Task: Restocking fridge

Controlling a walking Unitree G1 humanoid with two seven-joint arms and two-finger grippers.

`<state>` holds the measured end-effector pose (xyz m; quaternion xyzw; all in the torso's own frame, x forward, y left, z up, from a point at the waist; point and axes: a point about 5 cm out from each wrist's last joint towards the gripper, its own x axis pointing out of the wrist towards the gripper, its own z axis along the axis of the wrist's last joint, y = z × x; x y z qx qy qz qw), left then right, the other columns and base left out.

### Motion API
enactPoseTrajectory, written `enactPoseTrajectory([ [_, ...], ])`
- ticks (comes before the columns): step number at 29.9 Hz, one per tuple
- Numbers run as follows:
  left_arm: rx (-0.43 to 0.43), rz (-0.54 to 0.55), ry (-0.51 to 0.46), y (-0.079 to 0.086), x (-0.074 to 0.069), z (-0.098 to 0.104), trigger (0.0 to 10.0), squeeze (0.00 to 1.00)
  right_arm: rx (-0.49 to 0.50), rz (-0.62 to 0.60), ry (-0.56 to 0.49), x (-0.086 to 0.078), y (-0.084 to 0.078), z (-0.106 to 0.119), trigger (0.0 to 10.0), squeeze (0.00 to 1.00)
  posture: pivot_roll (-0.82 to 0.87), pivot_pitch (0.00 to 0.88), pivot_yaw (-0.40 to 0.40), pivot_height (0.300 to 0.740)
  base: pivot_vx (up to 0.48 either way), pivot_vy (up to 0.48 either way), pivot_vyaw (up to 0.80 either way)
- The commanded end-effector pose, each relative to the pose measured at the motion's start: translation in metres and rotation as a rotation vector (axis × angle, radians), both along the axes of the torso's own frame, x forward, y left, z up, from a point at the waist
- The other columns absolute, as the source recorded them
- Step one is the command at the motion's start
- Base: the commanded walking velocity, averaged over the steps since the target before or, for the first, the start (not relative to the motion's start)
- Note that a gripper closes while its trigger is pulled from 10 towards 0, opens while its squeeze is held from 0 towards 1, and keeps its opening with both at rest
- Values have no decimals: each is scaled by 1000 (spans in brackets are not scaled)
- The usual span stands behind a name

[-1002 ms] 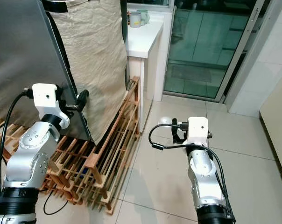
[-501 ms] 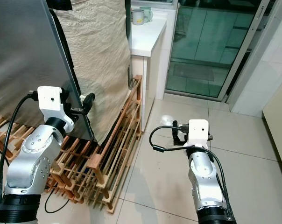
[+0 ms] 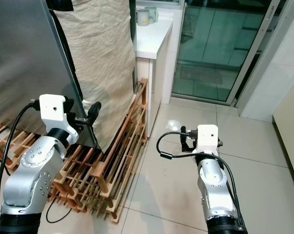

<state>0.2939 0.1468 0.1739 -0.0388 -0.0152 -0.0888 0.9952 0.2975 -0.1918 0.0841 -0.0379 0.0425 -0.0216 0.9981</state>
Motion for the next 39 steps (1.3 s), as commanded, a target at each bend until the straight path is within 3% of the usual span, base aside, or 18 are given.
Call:
enactPoseTrajectory([
  [1, -1, 1, 8, -2, 1, 0, 10000, 0, -8, 8, 3, 1, -1, 1, 10000, 0, -56, 0, 23, 728, 0, 0, 0],
  [27, -39, -41, -13, -15, 26, 12, 10000, 0, 1, -8, -5, 1, 0, 1, 10000, 0, -71, 0, 37, 728, 0, 0, 0],
  [32, -43, -113, 12, -35, 44, 8, 10000, 0, 4, -2, -6, 2, 3, 2, 10000, 0, -75, 0, 37, 728, 0, 0, 0],
  [39, -7, -166, 47, -44, 59, 0, 10000, 0, 5, -9, -13, 2, 3, 3, 10000, 0, -98, 0, 51, 728, 0, 0, 0],
])
